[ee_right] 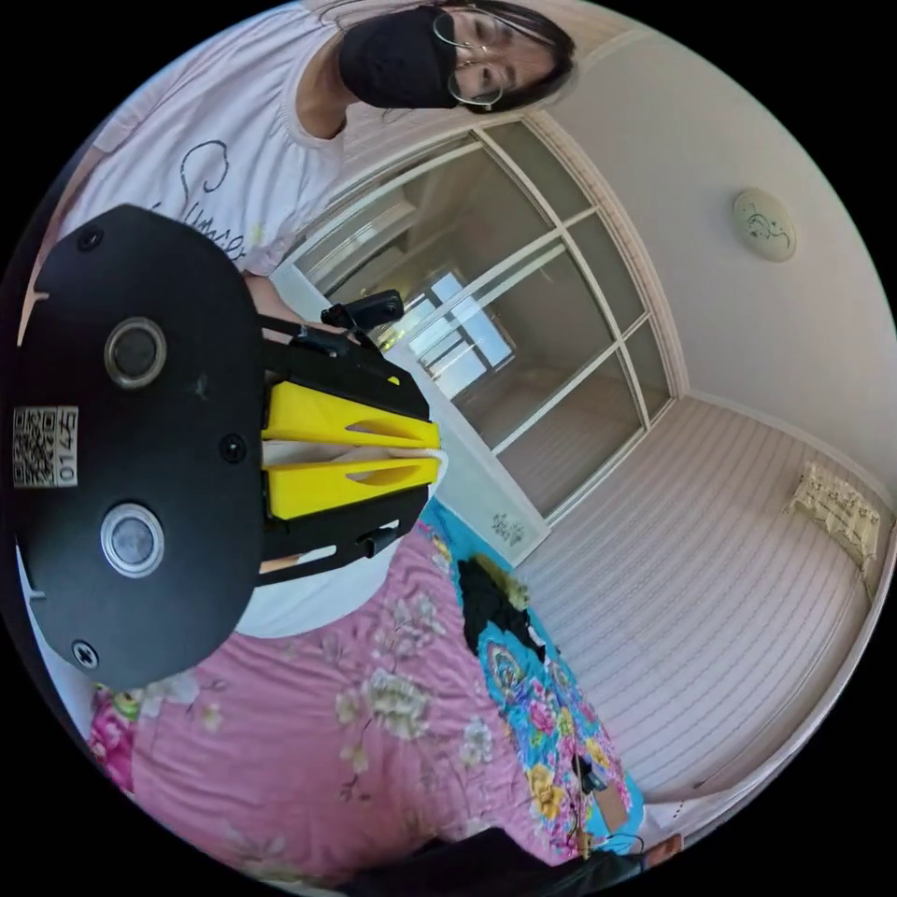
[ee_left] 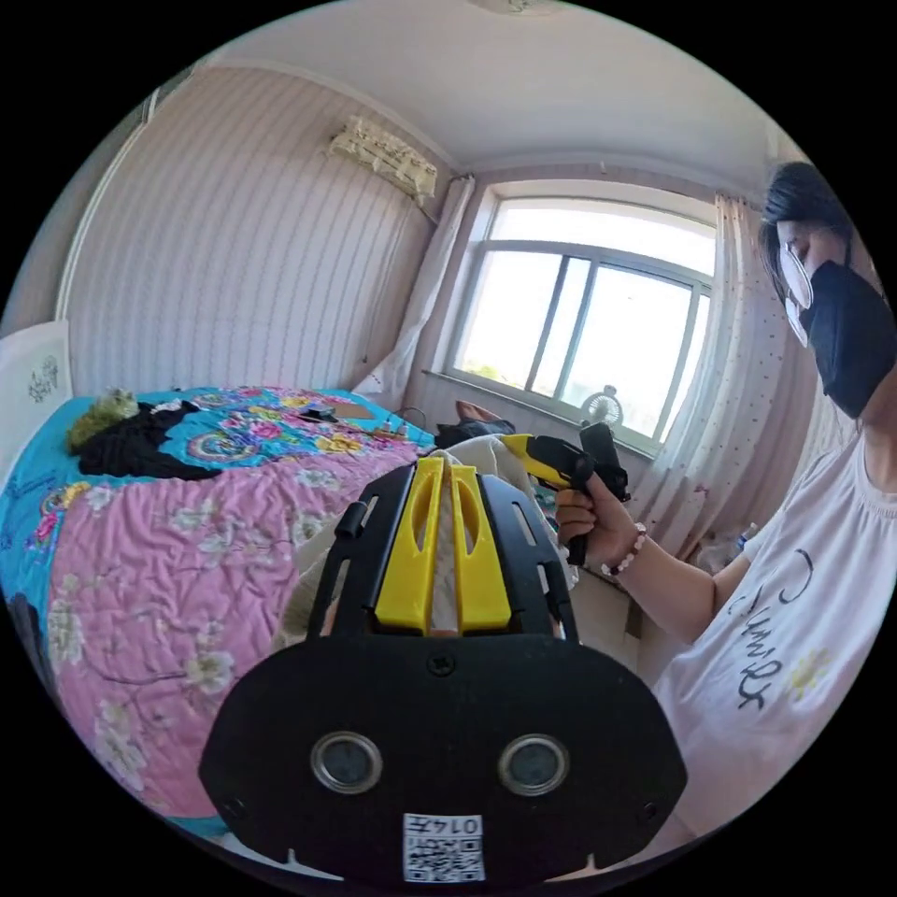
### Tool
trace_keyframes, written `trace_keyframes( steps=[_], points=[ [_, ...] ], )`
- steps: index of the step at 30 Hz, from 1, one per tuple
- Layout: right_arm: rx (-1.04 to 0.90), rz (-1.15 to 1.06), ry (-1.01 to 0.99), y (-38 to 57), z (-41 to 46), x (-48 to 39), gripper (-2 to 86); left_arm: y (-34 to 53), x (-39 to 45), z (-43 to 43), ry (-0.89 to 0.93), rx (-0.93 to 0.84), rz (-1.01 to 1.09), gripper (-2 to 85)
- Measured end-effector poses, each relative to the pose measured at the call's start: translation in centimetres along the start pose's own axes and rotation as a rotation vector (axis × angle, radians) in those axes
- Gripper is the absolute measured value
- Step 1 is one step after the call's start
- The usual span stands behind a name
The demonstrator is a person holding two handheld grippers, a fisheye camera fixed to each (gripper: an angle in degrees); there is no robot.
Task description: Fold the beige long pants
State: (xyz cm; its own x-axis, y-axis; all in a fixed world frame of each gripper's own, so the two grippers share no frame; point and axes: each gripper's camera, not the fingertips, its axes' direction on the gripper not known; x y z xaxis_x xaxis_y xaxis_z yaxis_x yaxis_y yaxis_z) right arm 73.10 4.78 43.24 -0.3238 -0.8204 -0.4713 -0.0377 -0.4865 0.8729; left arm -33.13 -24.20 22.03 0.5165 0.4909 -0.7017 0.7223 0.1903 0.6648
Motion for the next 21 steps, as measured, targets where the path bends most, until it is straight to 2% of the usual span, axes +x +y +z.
trace_keyframes(
  steps=[5,8,9,11,13,14,15,16,19,21],
  points=[
    [0.194,0.009,-0.079,-1.2,2.7,1.2,0.7,-2.5,-3.5,-11.4,-0.251,0.121,0.105,-1.0],
    [0.223,0.081,0.031,1.7,2.8,4.4,0.7,-0.1,-7.6,-16.2,-0.331,0.100,-0.004,-1.0],
    [0.205,0.169,0.108,3.7,2.7,6.6,0.7,1.7,-10.1,-17.5,-0.317,0.063,-0.127,-0.9],
    [0.134,0.294,0.257,7.3,2.8,9.9,0.6,5.2,-13.9,-18.5,-0.316,-0.045,-0.299,-0.9],
    [-0.058,0.404,0.476,12.2,3.9,13.2,0.4,10.3,-17.6,-17.8,-0.463,-0.319,-0.359,-0.9],
    [-0.105,0.426,0.519,13.3,4.3,13.7,0.3,11.6,-18.6,-17.5,-0.502,-0.405,-0.388,-0.9],
    [-0.182,0.456,0.591,15.2,5.1,14.5,0.1,13.9,-20.5,-17.2,-0.545,-0.550,-0.491,-0.9],
    [-0.191,0.460,0.638,16.4,5.5,14.6,0.0,15.4,-21.9,-17.9,-0.535,-0.596,-0.579,-1.0],
    [-0.115,0.440,0.722,16.8,5.7,14.4,0.0,16.3,-24.0,-21.3,-0.481,-0.465,-0.714,-1.0],
    [-0.140,0.346,0.727,15.5,7.5,14.1,0.2,15.8,-24.8,-22.9,-0.495,-0.419,-0.717,-1.0]
  ],
)
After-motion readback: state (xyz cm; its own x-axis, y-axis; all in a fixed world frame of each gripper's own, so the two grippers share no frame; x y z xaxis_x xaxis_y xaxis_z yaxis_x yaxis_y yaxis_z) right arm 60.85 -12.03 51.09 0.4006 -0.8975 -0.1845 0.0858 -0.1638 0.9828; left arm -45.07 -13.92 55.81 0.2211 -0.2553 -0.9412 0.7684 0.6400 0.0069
